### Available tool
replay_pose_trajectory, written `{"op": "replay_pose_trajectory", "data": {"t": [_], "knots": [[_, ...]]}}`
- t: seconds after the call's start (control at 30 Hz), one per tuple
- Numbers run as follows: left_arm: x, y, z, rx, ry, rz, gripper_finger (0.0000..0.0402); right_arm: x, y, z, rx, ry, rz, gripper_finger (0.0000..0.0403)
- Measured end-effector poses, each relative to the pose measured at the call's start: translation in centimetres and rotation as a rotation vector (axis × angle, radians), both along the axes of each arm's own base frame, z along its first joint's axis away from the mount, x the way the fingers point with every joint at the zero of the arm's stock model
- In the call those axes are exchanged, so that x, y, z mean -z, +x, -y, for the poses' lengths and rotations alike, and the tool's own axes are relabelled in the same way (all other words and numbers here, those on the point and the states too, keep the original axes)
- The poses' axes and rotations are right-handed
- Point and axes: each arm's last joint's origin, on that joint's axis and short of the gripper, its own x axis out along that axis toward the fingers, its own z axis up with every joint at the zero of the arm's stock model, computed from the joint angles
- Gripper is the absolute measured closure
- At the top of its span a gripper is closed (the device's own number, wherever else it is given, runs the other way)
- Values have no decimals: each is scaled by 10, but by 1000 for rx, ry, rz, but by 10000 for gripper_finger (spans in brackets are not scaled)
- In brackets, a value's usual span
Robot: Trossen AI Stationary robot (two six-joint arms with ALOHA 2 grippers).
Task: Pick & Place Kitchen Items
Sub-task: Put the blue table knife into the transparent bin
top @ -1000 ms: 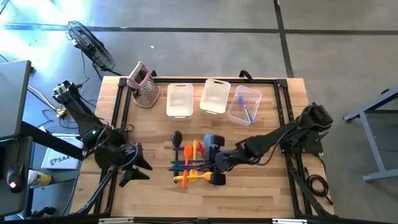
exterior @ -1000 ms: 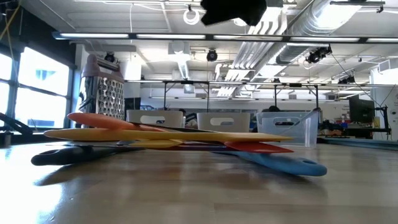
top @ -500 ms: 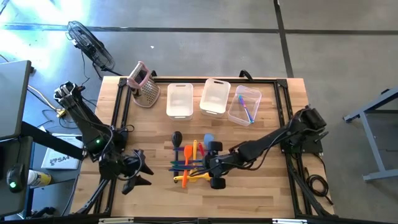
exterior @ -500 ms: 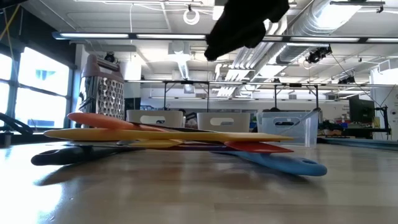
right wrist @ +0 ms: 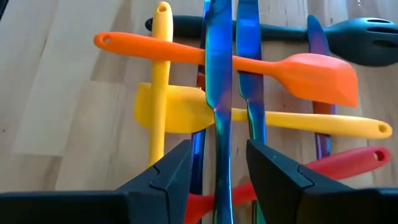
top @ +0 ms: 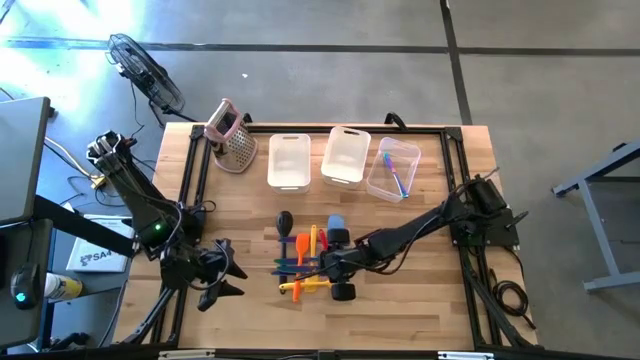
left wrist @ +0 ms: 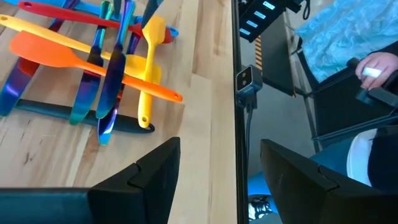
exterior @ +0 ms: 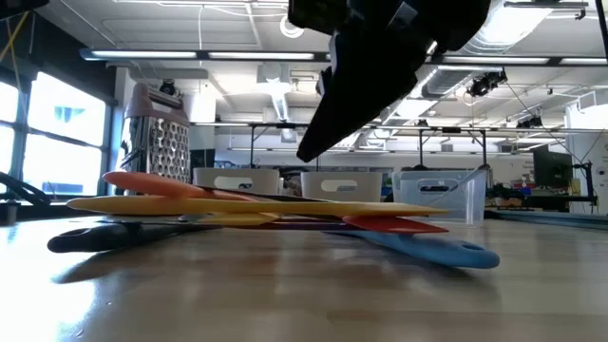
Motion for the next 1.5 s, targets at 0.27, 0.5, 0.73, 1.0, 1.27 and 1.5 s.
{"op": "replay_pose_trajectory", "data": {"t": [0.27,0.5,0.73,1.0,1.27,1.5], "knots": [[0,1,-1,-12,31,23,185,8,5,-3,-41,14,3,257],[0,1,-1,-13,32,24,185,18,8,-3,-29,-9,-3,256],[0,1,-1,-13,31,24,185,26,8,-1,-34,-6,-34,256],[0,1,-1,-12,30,24,185,28,10,4,-27,2,-40,257],[0,1,-1,-12,29,24,185,28,10,4,-25,1,-47,256],[0,1,-1,-12,29,24,185,29,9,4,-31,3,-64,279]]}}
